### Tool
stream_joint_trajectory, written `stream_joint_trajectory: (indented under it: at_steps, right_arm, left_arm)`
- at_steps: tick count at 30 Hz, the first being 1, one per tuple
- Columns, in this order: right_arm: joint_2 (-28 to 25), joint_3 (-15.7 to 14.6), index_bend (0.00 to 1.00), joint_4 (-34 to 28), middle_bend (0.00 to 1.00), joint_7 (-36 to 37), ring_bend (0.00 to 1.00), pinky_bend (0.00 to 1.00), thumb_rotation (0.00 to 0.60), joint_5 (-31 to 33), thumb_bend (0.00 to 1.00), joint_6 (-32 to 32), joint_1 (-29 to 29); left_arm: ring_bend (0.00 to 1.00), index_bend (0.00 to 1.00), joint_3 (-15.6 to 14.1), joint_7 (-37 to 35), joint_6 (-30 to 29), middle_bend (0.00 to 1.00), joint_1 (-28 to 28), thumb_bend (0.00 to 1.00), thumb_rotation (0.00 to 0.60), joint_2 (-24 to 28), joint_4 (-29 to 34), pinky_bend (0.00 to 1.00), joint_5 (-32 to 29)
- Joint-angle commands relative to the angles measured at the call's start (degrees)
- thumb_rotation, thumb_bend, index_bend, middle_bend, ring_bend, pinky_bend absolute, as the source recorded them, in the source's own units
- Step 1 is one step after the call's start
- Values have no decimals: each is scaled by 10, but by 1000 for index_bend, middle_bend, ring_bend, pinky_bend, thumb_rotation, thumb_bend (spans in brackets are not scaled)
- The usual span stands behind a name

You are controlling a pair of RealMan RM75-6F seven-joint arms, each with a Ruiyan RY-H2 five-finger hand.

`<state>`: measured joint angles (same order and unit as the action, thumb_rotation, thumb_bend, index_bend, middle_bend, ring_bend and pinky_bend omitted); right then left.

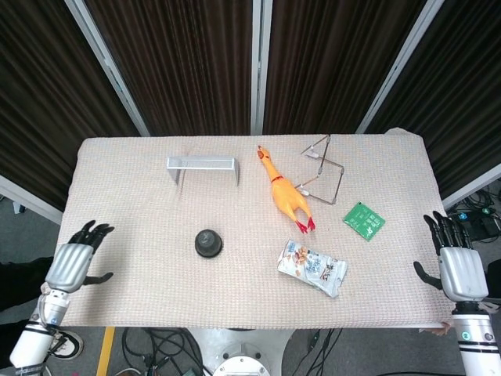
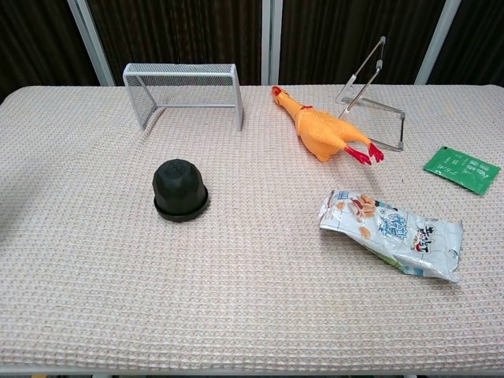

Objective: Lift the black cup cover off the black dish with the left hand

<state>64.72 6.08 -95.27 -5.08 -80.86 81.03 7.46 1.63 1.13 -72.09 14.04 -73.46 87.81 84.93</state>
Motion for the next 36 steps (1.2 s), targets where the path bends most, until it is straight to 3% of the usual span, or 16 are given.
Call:
stream_joint_trajectory:
  at_steps: [1, 19, 36]
  right_arm:
    - [2, 3, 2, 3, 5, -3, 0, 0, 600, 5, 169, 0, 1]
    - [16, 0, 0, 29, 5, 9, 0, 0, 600, 17, 176, -16, 4]
    - [22, 2, 0, 55, 0, 34, 0, 0, 600, 27, 180, -22, 3]
  left_arm:
    - [22, 132, -2, -2, 31, 112, 26, 119, 600, -23, -11, 202, 10]
    - [52, 132, 34, 29, 118, 137, 126, 119, 600, -168, -92, 199, -7]
    - [66, 132, 57, 37, 207, 156, 191, 120, 600, -221, -126, 211, -78]
